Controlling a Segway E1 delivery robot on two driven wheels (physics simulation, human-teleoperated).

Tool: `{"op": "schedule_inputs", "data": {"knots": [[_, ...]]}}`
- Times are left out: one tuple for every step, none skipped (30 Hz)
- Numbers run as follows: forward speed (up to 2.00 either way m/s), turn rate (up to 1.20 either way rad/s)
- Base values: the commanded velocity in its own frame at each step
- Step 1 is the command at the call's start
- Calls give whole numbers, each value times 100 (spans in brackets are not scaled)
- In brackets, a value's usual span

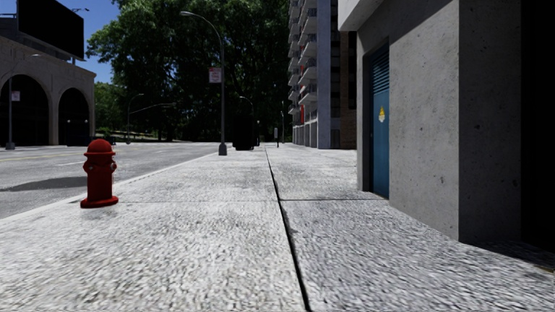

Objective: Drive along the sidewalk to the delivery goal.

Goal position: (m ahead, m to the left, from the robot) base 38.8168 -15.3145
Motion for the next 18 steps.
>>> {"op": "schedule_inputs", "data": {"knots": [[192,0],[192,0],[192,0],[192,0],[192,0],[192,0],[192,0],[192,0],[192,0],[192,0],[192,0],[192,0],[192,0],[192,0],[192,0],[192,0],[192,0],[192,0]]}}
